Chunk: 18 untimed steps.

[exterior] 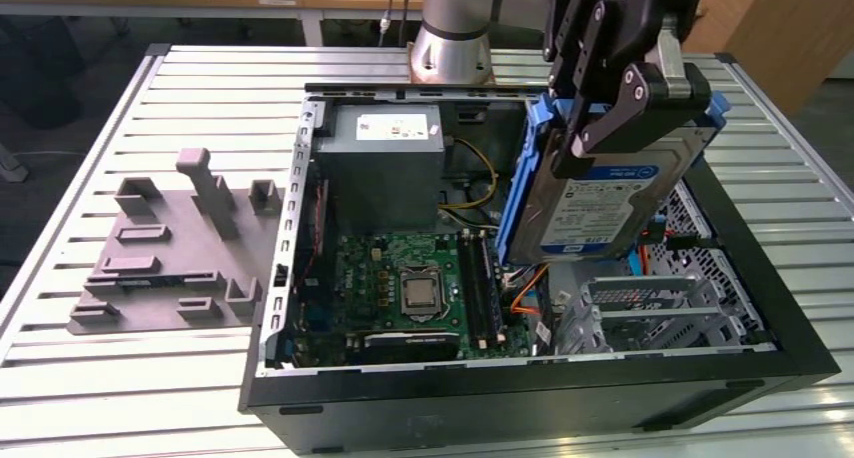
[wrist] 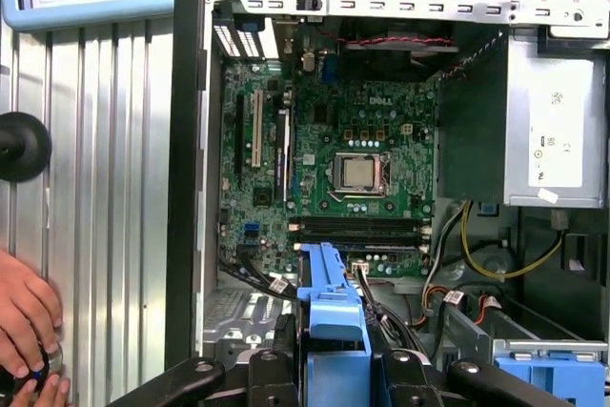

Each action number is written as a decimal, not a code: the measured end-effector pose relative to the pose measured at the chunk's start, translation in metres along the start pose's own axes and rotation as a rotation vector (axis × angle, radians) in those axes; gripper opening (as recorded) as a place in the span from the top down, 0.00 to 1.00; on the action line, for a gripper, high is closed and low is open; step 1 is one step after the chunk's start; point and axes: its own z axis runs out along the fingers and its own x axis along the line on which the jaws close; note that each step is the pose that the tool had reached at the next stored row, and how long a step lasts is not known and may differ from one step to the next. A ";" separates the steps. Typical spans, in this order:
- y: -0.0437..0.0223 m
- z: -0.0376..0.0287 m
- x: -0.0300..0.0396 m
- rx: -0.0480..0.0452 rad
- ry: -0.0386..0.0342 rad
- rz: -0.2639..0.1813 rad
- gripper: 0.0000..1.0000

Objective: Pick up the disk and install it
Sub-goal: 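Insert the disk into the insertion slot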

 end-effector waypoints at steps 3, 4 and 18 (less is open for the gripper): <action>0.0004 0.0000 0.0000 0.0000 0.0000 0.000 0.64; 0.0004 0.0000 0.0000 0.0000 0.0000 0.000 0.64; -0.0080 -0.0001 0.0000 -0.0001 0.0001 0.000 0.64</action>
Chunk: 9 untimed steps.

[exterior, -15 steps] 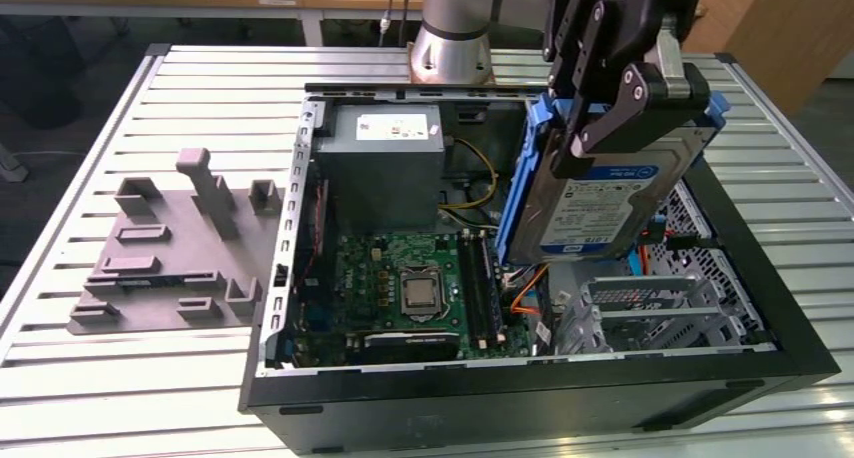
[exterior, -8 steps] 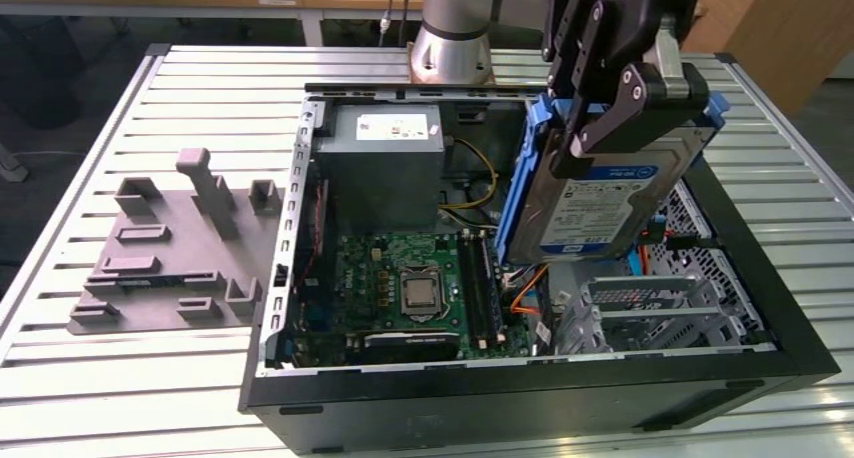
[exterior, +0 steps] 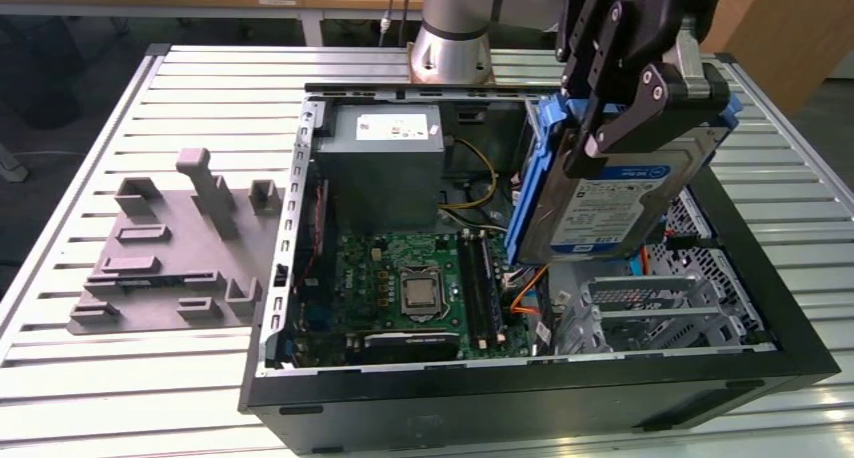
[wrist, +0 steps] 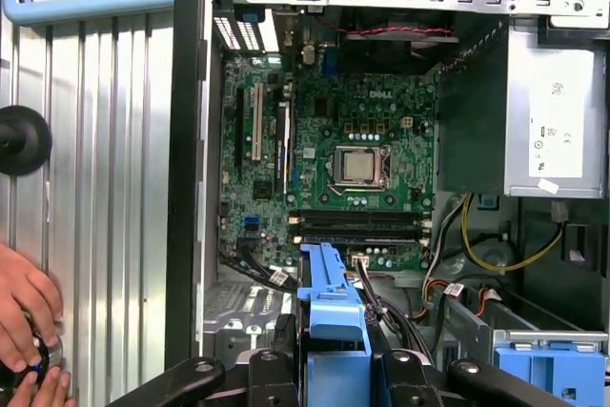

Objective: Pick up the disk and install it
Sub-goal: 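Insert the disk into the insertion slot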

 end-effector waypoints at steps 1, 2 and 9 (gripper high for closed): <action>0.0000 0.0000 0.0001 0.0000 0.0000 0.000 0.64; -0.0001 0.0001 0.0021 0.0001 -0.0001 0.000 0.64; -0.0015 0.0003 0.0071 0.0002 -0.0002 0.015 0.64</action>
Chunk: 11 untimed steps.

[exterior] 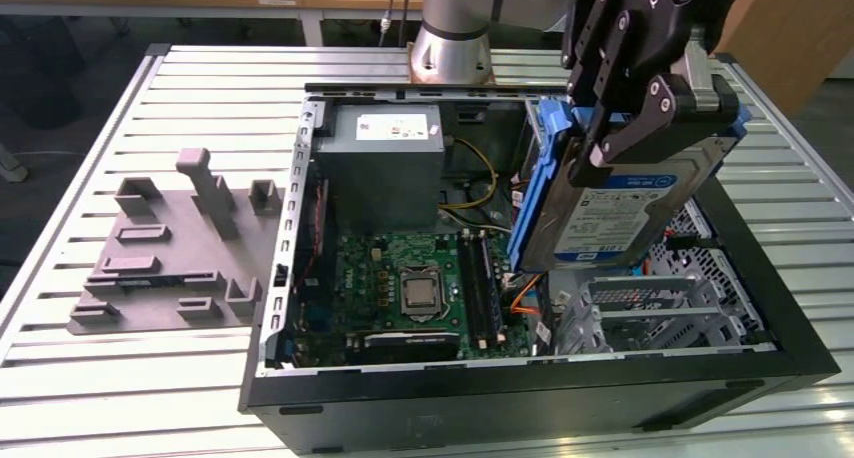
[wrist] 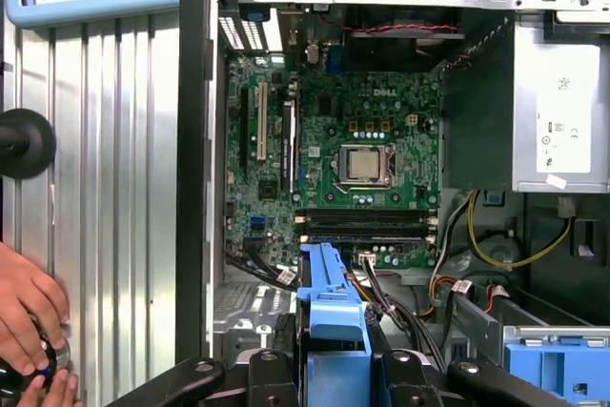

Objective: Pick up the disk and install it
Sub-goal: 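Insert the disk into the insertion slot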

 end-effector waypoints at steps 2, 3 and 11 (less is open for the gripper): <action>-0.0025 0.0000 0.0000 0.0000 0.0001 0.001 0.64; -0.0038 0.0001 0.0000 0.0000 0.0001 0.001 0.64; -0.0065 0.0011 0.0038 0.0001 0.0000 0.011 0.64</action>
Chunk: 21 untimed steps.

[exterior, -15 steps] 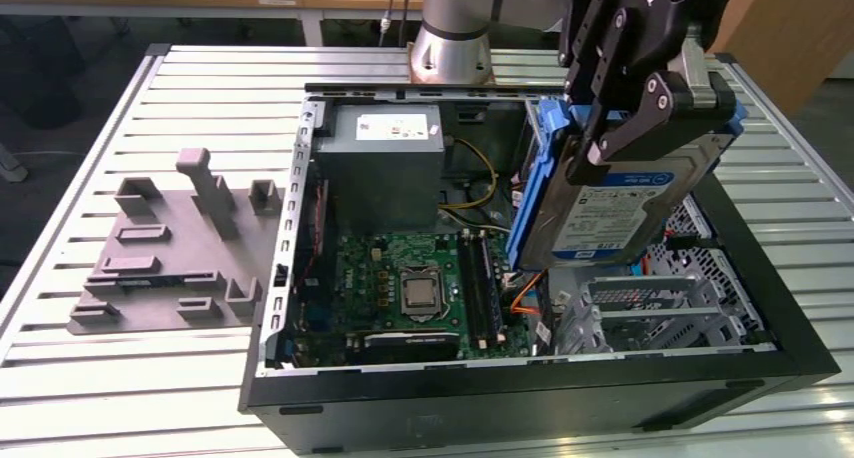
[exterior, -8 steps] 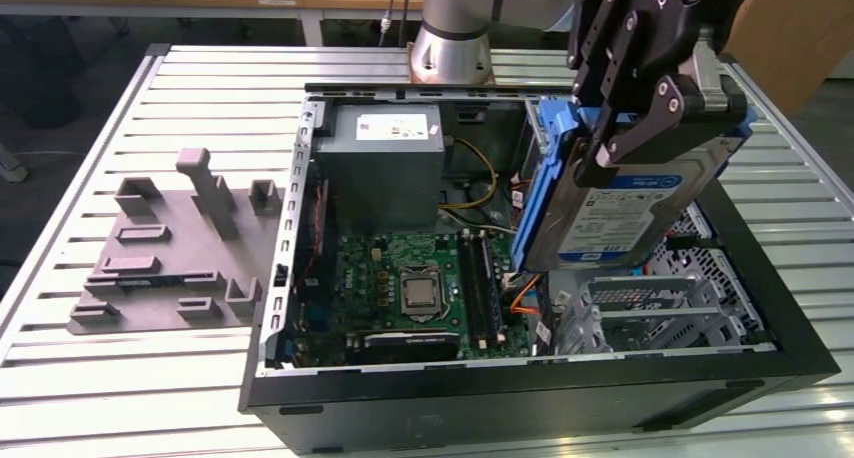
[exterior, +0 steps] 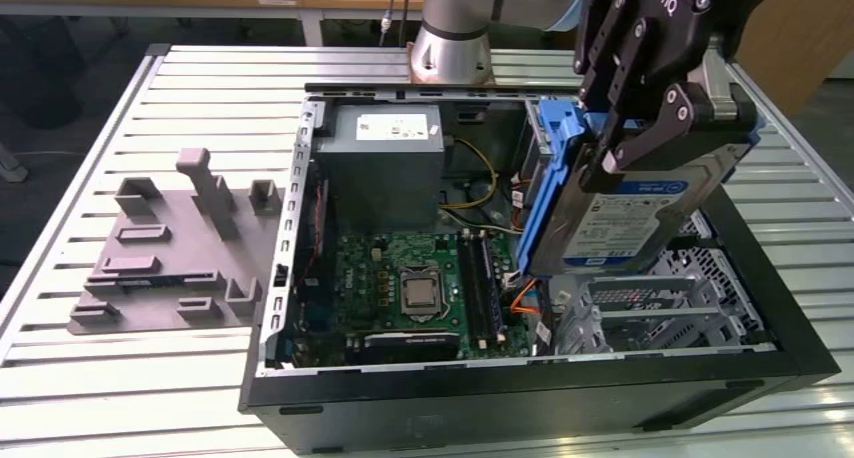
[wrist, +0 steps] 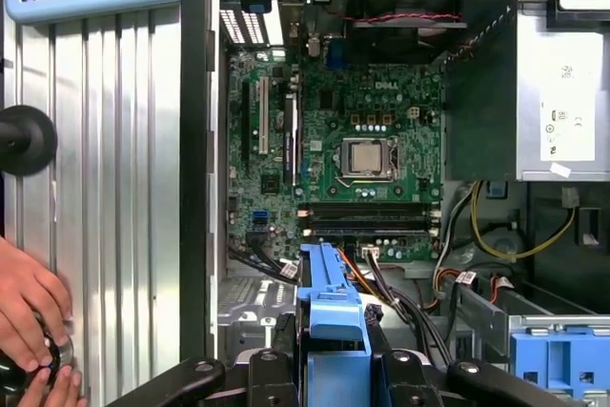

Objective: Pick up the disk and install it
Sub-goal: 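Insert the disk into the insertion slot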

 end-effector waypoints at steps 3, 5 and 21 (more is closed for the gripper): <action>-0.0011 0.0005 0.0002 0.0000 0.0001 0.002 0.64; -0.0033 0.0010 0.0002 0.0000 0.0000 0.002 0.64; -0.0066 0.0026 0.0027 0.0001 0.0000 0.002 0.64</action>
